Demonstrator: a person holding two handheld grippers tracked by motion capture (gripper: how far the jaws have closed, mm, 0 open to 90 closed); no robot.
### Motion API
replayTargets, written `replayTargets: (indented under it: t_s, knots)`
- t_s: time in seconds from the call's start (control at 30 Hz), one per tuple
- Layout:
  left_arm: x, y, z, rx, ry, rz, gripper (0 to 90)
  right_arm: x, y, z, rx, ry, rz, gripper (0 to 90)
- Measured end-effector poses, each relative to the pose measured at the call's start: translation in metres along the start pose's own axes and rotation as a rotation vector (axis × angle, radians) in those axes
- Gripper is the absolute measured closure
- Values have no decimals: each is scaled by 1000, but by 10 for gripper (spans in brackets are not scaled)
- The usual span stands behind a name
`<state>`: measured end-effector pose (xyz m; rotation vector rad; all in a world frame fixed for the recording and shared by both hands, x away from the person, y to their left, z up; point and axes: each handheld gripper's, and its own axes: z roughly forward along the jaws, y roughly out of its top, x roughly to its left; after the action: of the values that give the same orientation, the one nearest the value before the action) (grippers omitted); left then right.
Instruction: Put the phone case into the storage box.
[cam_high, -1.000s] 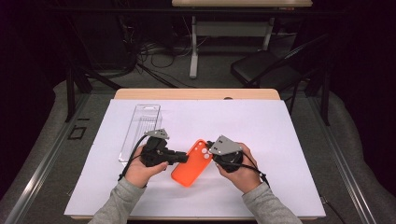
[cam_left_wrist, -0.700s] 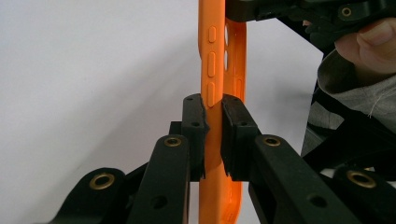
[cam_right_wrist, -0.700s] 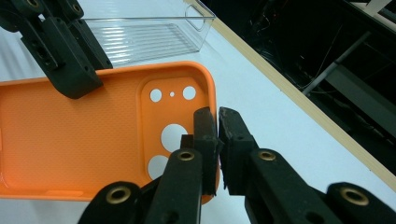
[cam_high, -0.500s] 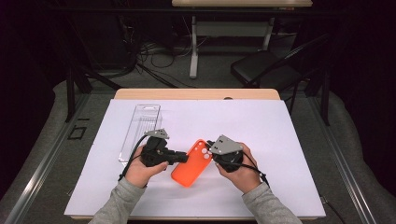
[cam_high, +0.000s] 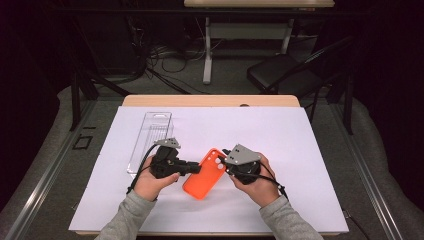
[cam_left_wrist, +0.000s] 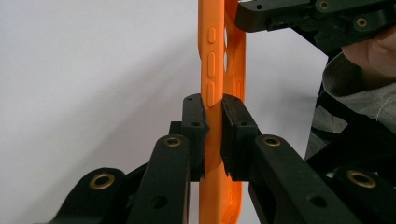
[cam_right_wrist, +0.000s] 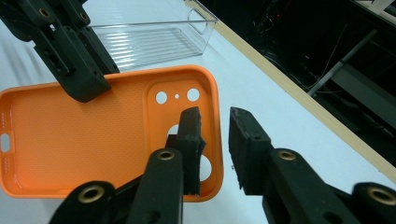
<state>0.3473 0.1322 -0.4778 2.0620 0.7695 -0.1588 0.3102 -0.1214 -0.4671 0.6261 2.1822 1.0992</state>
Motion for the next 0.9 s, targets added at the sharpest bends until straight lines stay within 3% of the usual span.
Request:
replayTargets:
  t_s: [0.57, 0.9]
  knots:
    - [2, 1, -11, -85, 48, -3, 811, -8, 3, -9, -56, -7, 83, 546]
    - [7, 2, -22, -158, 66, -9, 811, -16, 2, -14, -89, 54, 192, 502]
